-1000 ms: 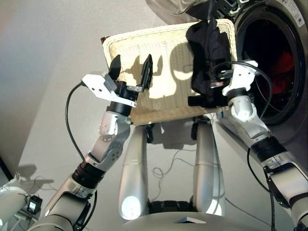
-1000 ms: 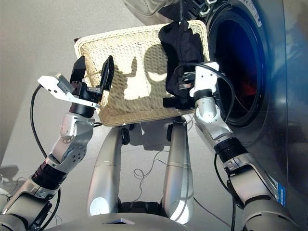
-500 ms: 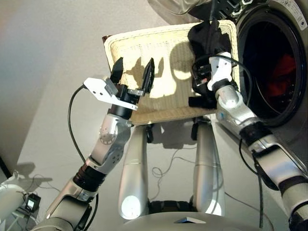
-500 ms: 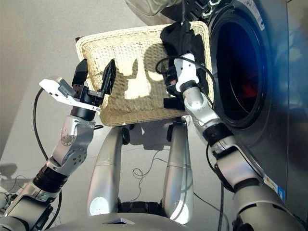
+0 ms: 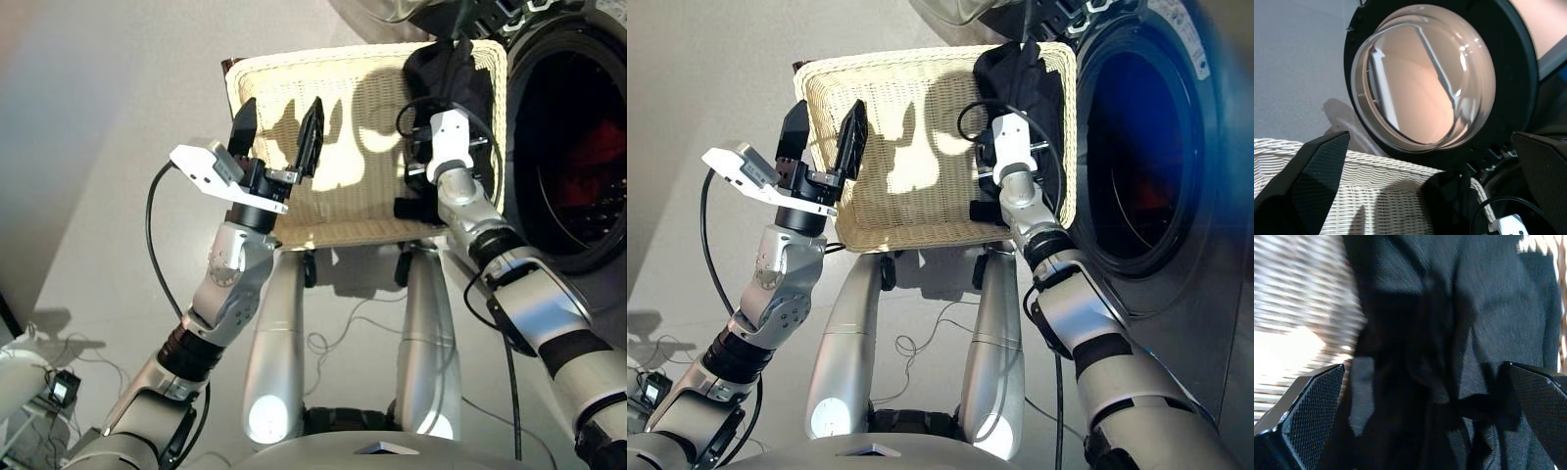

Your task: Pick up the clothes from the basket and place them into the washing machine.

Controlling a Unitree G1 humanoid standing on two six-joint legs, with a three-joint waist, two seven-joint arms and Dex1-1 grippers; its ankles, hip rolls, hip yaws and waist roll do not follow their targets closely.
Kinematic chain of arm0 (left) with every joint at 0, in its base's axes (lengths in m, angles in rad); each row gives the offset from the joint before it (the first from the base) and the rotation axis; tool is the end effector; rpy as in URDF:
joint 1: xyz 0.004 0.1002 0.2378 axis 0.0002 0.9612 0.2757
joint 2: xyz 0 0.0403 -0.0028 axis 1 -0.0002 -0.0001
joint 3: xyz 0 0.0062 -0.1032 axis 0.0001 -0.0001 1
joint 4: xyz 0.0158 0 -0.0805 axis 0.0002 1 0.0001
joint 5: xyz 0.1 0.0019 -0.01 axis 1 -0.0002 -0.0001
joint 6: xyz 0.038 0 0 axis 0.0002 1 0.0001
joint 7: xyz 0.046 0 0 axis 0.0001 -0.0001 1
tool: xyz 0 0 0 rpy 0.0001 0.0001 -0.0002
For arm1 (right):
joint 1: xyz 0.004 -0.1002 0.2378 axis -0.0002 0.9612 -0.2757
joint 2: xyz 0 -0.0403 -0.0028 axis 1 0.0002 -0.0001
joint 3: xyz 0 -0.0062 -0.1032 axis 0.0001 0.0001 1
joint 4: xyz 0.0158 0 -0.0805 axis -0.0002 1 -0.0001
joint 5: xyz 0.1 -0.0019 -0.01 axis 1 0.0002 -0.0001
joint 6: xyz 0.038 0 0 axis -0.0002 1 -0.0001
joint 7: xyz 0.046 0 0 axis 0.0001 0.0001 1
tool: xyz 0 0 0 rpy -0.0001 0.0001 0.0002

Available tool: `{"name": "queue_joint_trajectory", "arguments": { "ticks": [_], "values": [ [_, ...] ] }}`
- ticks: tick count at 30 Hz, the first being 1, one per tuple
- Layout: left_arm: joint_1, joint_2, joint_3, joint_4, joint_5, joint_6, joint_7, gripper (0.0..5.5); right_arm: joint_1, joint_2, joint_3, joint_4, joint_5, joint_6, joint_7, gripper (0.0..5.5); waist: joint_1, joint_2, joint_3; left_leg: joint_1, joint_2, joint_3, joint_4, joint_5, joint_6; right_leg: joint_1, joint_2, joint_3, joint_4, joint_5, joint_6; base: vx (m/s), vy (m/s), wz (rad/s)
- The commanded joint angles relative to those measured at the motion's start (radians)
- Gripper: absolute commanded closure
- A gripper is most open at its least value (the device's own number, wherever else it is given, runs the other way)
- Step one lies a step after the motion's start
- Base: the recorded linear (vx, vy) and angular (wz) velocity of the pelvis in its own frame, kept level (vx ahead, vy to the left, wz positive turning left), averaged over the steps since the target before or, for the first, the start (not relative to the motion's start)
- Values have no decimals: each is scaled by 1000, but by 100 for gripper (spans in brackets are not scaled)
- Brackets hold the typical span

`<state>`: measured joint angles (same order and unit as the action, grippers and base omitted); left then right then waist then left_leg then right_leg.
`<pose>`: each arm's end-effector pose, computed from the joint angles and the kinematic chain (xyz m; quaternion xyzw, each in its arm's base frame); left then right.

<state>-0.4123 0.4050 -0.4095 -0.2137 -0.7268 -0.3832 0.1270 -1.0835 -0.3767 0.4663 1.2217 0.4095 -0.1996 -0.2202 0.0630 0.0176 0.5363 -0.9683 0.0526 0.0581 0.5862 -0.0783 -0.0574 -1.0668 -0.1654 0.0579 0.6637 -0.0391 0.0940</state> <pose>0.2352 0.1197 0.1640 -0.2054 -0.3200 -0.2243 0.8973 0.3649 -0.1781 0.1450 -0.1619 -0.0254 -0.0709 0.9839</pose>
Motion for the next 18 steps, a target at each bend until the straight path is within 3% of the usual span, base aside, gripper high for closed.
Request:
{"name": "queue_joint_trajectory", "arguments": {
  "ticks": [1, 7, 18],
  "values": [
    [8, 4, 29, -167, 33, -26, 10, 0, -47, -24, 1, 7, 0, -3, -11, 0, 37, 58, -16, -42, 22, 21, 70, -17, -16, 19, 9, -9, -1, -1, 24, 0, 0, 0],
    [12, 10, 33, -174, 44, -20, 26, 0, -80, -46, -22, 74, -31, 14, -43, 0, 37, 64, -16, -97, 36, 13, 155, -51, -21, -37, 7, -19, 84, -37, 20, 0, 0, 0],
    [0, 20, 37, -177, 48, -12, 33, 0, -95, -72, -26, 118, -9, 32, -16, 0, 37, 67, -16, -157, 39, 4, 226, -72, -25, -103, 15, -38, 168, -74, 15, 0, 0, 0]
  ]
}}
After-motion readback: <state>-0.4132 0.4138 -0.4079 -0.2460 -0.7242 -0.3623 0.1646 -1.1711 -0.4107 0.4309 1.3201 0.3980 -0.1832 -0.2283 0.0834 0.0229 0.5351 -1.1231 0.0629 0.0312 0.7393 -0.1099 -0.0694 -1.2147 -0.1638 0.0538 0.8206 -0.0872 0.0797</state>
